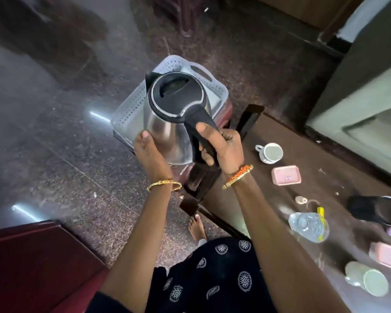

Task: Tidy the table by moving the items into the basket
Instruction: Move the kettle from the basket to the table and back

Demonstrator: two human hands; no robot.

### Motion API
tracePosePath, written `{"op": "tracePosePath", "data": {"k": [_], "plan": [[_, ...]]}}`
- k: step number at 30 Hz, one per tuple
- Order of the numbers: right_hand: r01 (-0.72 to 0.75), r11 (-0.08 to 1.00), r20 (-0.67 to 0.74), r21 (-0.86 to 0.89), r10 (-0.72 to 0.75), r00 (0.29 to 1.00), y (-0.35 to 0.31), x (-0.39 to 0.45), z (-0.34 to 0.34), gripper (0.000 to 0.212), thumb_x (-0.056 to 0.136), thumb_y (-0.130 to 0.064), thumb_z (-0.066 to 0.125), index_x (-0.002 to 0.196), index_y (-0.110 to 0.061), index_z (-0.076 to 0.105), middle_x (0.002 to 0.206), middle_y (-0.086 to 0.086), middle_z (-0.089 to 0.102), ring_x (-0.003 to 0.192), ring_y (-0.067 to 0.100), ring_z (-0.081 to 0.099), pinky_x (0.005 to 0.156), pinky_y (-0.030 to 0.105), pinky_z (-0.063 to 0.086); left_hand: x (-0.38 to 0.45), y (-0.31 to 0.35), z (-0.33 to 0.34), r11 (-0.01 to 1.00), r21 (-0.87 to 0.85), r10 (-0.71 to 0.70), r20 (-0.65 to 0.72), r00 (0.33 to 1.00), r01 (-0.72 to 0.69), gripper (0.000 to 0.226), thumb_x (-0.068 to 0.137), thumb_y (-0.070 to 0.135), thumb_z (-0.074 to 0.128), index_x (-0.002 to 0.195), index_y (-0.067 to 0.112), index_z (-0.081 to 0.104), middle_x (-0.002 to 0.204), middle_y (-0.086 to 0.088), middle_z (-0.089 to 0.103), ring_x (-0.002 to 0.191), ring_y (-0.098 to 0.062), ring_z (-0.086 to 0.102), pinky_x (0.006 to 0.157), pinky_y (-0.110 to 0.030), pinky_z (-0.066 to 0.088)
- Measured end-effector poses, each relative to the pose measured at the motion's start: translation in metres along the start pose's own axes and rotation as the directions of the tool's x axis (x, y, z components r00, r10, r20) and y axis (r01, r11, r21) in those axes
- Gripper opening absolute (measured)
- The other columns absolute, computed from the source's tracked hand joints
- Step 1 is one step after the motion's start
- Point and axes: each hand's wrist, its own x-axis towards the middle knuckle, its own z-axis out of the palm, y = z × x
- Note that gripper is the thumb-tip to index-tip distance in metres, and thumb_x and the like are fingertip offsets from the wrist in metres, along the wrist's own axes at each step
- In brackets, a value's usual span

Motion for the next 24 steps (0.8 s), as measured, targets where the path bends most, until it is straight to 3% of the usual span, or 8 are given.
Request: {"op": "tracePosePath", "data": {"k": [2, 5, 9, 13, 15, 17, 21, 24], "plan": [[0.009, 1.000, -0.019, -0.007, -0.009, 1.000, 0.004, 0.017, 0.019, 0.061, 0.071, -0.042, 0.070, 0.047, 0.008, 0.046, 0.033, 0.002, 0.042, 0.028, 0.015, 0.033, 0.037, 0.018, 0.028, 0.019, 0.003, -0.001, 0.999, 0.034, 0.007, -0.048, 0.999, -0.005, 0.033, 0.095, 0.033, 0.038, 0.116, 0.008, 0.049, 0.109, -0.004, 0.057, 0.094, -0.011, 0.057, 0.075, -0.018, 0.047], [-0.019, 1.000, -0.062, -0.020, 0.018, 0.998, 0.021, 0.040, 0.046, 0.051, 0.073, -0.039, 0.072, 0.040, -0.008, 0.048, 0.034, 0.003, 0.043, 0.029, 0.017, 0.034, 0.037, 0.020, 0.029, 0.045, -0.003, -0.006, 0.996, 0.084, -0.010, -0.083, 0.997, 0.017, 0.016, 0.098, 0.029, 0.039, 0.102, 0.019, 0.050, 0.100, 0.001, 0.059, 0.089, -0.010, 0.057, 0.076, -0.024, 0.045], [-0.050, 0.997, -0.084, -0.060, 0.045, 0.996, 0.049, 0.067, 0.065, 0.050, 0.074, -0.037, 0.071, 0.045, -0.002, 0.050, 0.033, 0.003, 0.043, 0.030, 0.019, 0.035, 0.037, 0.022, 0.030, 0.065, -0.020, -0.013, 0.969, 0.244, 0.052, -0.127, 0.991, -0.020, 0.024, 0.095, 0.029, 0.039, 0.101, 0.009, 0.052, 0.102, -0.015, 0.058, 0.091, -0.023, 0.055, 0.080, -0.034, 0.045], [-0.046, 0.997, -0.108, -0.068, 0.038, 0.993, 0.073, 0.084, 0.078, 0.057, 0.074, -0.039, 0.071, 0.045, 0.006, 0.048, 0.038, 0.010, 0.044, 0.036, 0.020, 0.036, 0.041, 0.030, 0.030, 0.075, -0.037, -0.017, 0.932, 0.356, 0.121, -0.133, 0.984, -0.066, 0.022, 0.093, 0.011, 0.043, 0.106, -0.006, 0.050, 0.109, -0.022, 0.052, 0.094, -0.027, 0.053, 0.069, -0.012, 0.041], [-0.051, 0.997, -0.131, -0.064, 0.042, 0.991, 0.082, 0.088, 0.089, 0.062, 0.073, -0.039, 0.071, 0.049, 0.013, 0.047, 0.045, 0.015, 0.044, 0.042, 0.023, 0.035, 0.045, 0.036, 0.030, 0.080, -0.042, -0.018, 0.935, 0.351, 0.113, -0.151, 0.982, -0.054, 0.025, 0.092, 0.005, 0.045, 0.111, -0.011, 0.048, 0.116, -0.026, 0.051, 0.100, -0.032, 0.055, 0.073, -0.014, 0.043], [-0.051, 0.997, -0.152, -0.060, 0.041, 0.988, 0.087, 0.092, 0.101, 0.056, 0.075, -0.035, 0.073, 0.047, 0.007, 0.049, 0.043, 0.012, 0.044, 0.039, 0.020, 0.037, 0.043, 0.030, 0.031, 0.083, -0.043, -0.021, 0.934, 0.350, 0.143, -0.162, 0.976, -0.078, 0.025, 0.091, 0.003, 0.045, 0.112, -0.011, 0.049, 0.117, -0.026, 0.053, 0.103, -0.032, 0.056, 0.080, -0.022, 0.046], [-0.079, 0.996, -0.188, -0.035, 0.071, 0.980, 0.094, 0.096, 0.127, 0.052, 0.077, -0.034, 0.073, 0.046, 0.002, 0.051, 0.044, 0.012, 0.045, 0.038, 0.020, 0.039, 0.045, 0.030, 0.035, 0.092, -0.051, -0.036, 0.861, 0.484, 0.264, -0.162, 0.951, -0.157, 0.026, 0.088, 0.002, 0.048, 0.112, -0.008, 0.053, 0.114, -0.024, 0.052, 0.100, -0.028, 0.053, 0.082, -0.016, 0.046], [-0.101, 0.995, -0.243, -0.018, 0.094, 0.966, 0.098, 0.094, 0.143, 0.053, 0.073, -0.040, 0.072, 0.047, -0.001, 0.049, 0.046, 0.015, 0.044, 0.042, 0.023, 0.039, 0.045, 0.037, 0.037, 0.107, -0.067, -0.049, 0.805, 0.589, 0.061, -0.197, 0.979, 0.068, 0.038, 0.086, 0.005, 0.053, 0.122, -0.006, 0.047, 0.110, -0.024, 0.050, 0.110, -0.037, 0.050, 0.091, -0.039, 0.046]]}}
